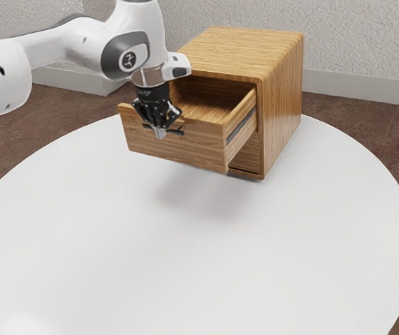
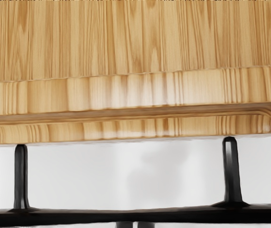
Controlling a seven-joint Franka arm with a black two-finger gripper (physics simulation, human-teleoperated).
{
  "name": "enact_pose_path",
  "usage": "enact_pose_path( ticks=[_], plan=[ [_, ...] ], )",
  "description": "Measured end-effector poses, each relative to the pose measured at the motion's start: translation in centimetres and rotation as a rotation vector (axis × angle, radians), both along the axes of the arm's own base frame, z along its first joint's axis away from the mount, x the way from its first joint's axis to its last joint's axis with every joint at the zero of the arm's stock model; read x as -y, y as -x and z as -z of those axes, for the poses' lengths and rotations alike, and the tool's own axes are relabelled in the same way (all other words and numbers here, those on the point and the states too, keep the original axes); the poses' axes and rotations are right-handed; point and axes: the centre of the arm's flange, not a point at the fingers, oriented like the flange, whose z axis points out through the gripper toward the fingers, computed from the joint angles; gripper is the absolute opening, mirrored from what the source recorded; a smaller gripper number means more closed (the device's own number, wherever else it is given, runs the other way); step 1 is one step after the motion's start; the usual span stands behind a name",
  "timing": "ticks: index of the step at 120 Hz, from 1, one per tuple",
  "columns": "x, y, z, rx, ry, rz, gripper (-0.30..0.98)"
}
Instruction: Push the drawer handle with one arm to close the drawer
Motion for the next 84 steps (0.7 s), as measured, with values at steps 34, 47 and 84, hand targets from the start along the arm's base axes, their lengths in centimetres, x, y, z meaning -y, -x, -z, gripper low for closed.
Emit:
enact_pose_path(
  ticks=[34, 47, 84],
  plan=[
    [0.7, -2.4, -0.5, 0.017, 0.003, 0.013, -0.1],
    [0.4, -3.0, -0.2, 0.015, 0.0, 0.011, -0.1],
    [-0.2, -5.1, 1.2, 0.012, -0.046, -0.003, -0.1]
  ],
)
